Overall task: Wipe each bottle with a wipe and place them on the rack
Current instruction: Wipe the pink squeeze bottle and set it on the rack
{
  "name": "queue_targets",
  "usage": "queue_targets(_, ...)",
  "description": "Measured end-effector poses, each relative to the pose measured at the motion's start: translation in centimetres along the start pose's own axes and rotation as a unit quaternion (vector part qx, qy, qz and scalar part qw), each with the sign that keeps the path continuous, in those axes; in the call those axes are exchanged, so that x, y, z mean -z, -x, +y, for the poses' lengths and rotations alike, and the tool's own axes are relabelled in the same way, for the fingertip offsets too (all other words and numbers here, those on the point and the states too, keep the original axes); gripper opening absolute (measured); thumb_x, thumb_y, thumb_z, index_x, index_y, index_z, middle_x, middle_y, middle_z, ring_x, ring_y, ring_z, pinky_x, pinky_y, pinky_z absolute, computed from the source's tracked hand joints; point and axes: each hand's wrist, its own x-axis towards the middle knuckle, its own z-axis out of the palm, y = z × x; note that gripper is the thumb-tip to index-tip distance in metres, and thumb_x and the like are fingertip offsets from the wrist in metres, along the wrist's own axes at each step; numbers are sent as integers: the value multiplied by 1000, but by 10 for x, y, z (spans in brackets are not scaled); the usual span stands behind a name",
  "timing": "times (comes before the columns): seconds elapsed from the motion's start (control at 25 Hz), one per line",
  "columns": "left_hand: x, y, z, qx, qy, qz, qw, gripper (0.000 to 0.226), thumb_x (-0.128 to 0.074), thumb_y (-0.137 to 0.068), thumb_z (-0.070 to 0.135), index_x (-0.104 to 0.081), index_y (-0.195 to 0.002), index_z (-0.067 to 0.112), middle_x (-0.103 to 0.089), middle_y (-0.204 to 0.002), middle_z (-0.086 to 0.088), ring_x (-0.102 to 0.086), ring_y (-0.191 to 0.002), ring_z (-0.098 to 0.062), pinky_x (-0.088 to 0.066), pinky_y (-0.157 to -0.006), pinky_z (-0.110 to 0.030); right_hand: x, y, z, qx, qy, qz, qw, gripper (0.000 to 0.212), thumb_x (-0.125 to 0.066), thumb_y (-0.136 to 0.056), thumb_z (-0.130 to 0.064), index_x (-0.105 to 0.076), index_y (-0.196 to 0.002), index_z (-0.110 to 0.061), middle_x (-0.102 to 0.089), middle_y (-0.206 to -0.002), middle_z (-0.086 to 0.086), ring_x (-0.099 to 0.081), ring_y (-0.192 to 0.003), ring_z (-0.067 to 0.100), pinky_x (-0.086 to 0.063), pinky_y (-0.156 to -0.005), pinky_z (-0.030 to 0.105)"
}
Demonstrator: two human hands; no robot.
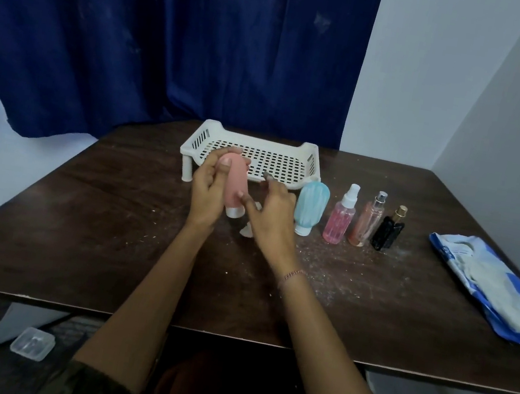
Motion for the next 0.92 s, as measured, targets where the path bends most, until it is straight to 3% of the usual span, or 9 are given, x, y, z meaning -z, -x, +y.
queue_targets(0.12, 8, -12, 2, 0, 12, -41, 999, 27, -42, -97, 25, -57, -116, 14, -60, -121, -18, -59, -111, -31, -54, -87, -36, -7, -21, -11, -38, -94, -85, 991, 56, -69, -81, -27, -49, -129, -8, -63, -116, 7, -58, -105, 17, -48, -88, 25)
queue_targets(0.2, 14, -20, 6, -4, 3, -35, 999, 29, -42, -98, 24, -56, -122, 14, -58, -125, -16, -57, -113, -26, -52, -86, -27, -15, -33, -16, -47, -121, -68, 989, 49, -74, -76, -25, -57, -119, -9, -67, -108, 6, -62, -97, 14, -51, -87, 27)
queue_targets(0.28, 24, -35, 3, -17, -33, -7, 999, 32, -40, -100, 20, -49, -130, 15, -57, -127, -7, -54, -116, -14, -47, -95, -25, -24, -49, -19, -59, -132, -38, 989, 46, -77, -73, -25, -61, -113, -10, -68, -103, 5, -61, -91, 11, -52, -85, 28)
queue_targets(0.4, 41, -57, -11, -36, -97, 27, 994, 36, -37, -100, 22, -47, -134, 13, -57, -126, -2, -53, -120, -14, -40, -106, -38, -38, -76, -24, -76, -124, 5, 989, 43, -80, -68, -27, -63, -103, -10, -69, -98, 3, -60, -85, 10, -49, -80, 22)
queue_targets(0.6, 46, -68, -33, -13, -157, 28, 987, 36, -41, -99, 17, -49, -134, 15, -53, -131, 6, -48, -127, -15, -31, -112, -31, -64, -110, -29, -79, -155, 19, 985, 41, -79, -70, -23, -63, -104, -8, -70, -99, 6, -62, -86, 10, -46, -76, 17)
queue_targets(0.68, 50, -76, -37, -12, -196, 38, 980, 38, -40, -99, 23, -47, -136, 19, -51, -135, 5, -44, -130, -13, -14, -119, -43, -73, -120, -30, -63, -163, 17, 985, 39, -79, -70, -21, -63, -104, -8, -70, -98, 6, -62, -83, 8, -47, -76, 17)
queue_targets(0.8, 59, -79, -39, 31, -266, 48, 962, 39, -39, -100, 22, -44, -138, 15, -41, -146, -2, -29, -140, -12, 7, -118, -42, -90, -126, -27, -48, -131, 9, 990, 38, -79, -70, -24, -64, -101, -8, -71, -95, 6, -64, -84, 12, -50, -76, 21)
queue_targets(0.92, 63, -80, -44, 21, -270, 49, 961, 37, -39, -100, 20, -48, -135, 14, -41, -147, 0, -22, -142, -11, 0, -118, -50, -98, -129, -23, -39, -107, -4, 993, 39, -78, -72, -26, -65, -104, -7, -71, -95, 7, -63, -82, 12, -43, -68, 16)
